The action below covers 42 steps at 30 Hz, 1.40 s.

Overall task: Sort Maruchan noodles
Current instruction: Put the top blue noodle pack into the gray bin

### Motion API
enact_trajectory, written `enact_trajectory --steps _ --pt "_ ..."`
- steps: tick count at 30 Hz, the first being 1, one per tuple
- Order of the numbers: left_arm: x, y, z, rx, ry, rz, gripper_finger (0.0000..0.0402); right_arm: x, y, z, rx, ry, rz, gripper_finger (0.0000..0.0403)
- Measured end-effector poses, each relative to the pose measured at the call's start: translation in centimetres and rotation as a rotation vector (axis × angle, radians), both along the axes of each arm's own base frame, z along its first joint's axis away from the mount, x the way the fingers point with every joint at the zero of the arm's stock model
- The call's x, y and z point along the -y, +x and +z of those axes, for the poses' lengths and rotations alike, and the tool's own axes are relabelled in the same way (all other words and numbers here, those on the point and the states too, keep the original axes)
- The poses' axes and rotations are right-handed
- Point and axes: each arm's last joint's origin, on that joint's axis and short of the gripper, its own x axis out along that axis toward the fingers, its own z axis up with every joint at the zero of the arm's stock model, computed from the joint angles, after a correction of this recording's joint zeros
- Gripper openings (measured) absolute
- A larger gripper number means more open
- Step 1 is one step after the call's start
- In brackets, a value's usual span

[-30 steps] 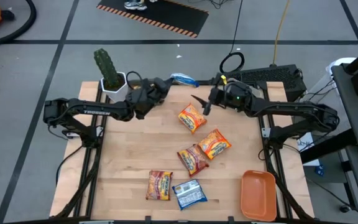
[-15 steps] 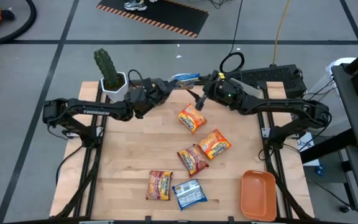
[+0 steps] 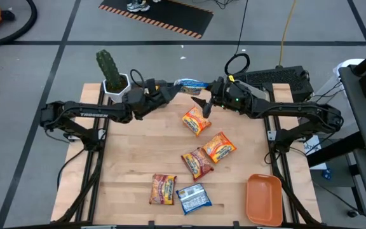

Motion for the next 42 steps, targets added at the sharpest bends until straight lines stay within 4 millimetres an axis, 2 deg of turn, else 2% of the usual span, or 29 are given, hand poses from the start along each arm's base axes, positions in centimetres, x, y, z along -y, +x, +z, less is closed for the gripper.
enact_trajectory --steps 8,18,25,33,37,42 --pt "0.2 0.1 0.0 0.021 -0.03 -0.085 0.0014 -1.1 0.4 0.7 0.068 -0.022 0.035 0.0289" --pt "0.1 0.1 -0.2 0.0 -0.027 -0.077 0.0014 -1.3 0.4 0.7 0.072 -0.022 0.044 0.0199" --pt "0.2 0.1 -0.3 -0.015 -0.038 -0.078 0.0014 -1.6 -0.6 1.9 0.092 -0.053 0.044 0.0141" --pt "0.1 0.2 -0.7 -0.082 0.02 -0.058 0.0016 -1.5 -1.2 1.7 0.021 -0.065 0.042 0.0117" --pt "0.0 0.1 -0.6 -0.106 0.074 -0.048 0.0037 -1.5 -1.2 1.7 0.018 -0.064 0.041 0.0122" --pt "-0.1 0.1 -0.6 -0.112 0.084 -0.026 0.0088 -1.5 -1.2 1.6 0.012 -0.062 0.042 0.0119"
